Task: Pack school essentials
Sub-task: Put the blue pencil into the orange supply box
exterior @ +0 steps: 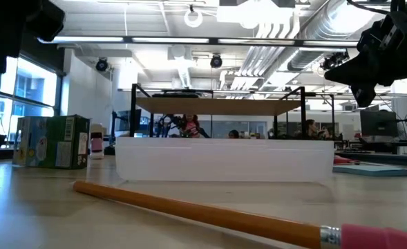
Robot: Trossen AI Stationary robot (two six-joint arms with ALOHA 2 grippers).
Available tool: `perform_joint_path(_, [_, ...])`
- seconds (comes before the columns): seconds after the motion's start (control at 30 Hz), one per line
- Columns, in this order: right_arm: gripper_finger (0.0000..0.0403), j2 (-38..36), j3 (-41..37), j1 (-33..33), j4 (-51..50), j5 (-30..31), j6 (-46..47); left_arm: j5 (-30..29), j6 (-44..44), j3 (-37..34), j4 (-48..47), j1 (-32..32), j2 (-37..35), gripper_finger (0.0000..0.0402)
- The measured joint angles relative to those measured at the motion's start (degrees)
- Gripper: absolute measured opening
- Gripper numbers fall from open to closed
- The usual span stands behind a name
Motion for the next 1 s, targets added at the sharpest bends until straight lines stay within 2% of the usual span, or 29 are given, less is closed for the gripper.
perform_joint_path(0.43, [0.0000,0.00,0.01,0.00,-0.02,-0.02,0.00,-1.94,-12.81,-0.04,0.74,-2.20,13.43,0.0131])
perform_joint_path(0.73, [0.0000,-0.02,0.02,0.00,-0.22,-0.02,0.00,-1.66,-14.46,-0.02,7.32,-2.11,20.72,0.0131])
perform_joint_path(1.0, [0.0000,0.00,0.00,0.00,-0.31,-0.07,0.00,-1.47,-15.84,-0.03,9.44,-2.11,24.97,0.0131])
